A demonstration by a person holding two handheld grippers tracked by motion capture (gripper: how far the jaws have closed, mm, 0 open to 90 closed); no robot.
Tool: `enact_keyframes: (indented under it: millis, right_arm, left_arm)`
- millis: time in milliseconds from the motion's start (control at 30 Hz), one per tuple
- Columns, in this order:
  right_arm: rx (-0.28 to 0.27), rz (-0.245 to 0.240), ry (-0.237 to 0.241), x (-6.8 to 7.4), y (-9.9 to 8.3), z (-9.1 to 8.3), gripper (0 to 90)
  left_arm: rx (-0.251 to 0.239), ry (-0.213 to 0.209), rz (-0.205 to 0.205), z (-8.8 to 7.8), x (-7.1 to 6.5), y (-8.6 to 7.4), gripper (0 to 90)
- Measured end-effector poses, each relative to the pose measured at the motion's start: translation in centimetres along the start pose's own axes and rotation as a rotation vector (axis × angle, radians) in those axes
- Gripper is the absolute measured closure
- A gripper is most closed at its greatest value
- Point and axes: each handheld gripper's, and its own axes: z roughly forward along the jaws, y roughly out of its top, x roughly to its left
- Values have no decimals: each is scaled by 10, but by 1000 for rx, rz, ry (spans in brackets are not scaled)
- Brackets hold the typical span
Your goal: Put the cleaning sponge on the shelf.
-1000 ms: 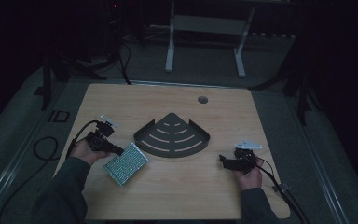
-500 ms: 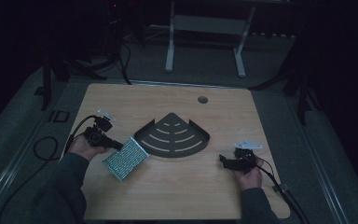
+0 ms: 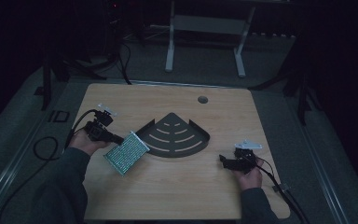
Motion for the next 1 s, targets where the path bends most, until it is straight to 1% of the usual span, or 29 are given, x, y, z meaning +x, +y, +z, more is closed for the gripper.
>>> enact_keyframes:
  millis: [67, 100, 167, 200, 400, 733, 1000]
  right_arm:
    - [0, 0, 0, 0, 0, 0, 180]
    - [0, 0, 0, 0, 0, 0, 180]
    - [0, 1, 0, 0, 0, 0, 180]
    - [0, 1, 0, 0, 0, 0, 180]
    - [0, 0, 0, 0, 0, 0, 180]
    - [0, 0, 0, 0, 0, 0, 180]
    - [0, 0, 0, 0, 0, 0, 180]
  left_arm:
    - [3, 4, 7, -2, -1, 3, 900]
    - [-5, 1, 2, -2, -1, 4, 900]
    - [-4, 5, 9, -4, -1, 6, 900]
    - [-8, 6, 5, -4, -2, 8, 900]
    - [-9, 8, 13, -6, -3, 15, 900]
    - [-16, 15, 24, -6, -6, 25, 899]
    - [-15, 18, 24, -7, -6, 32, 899]
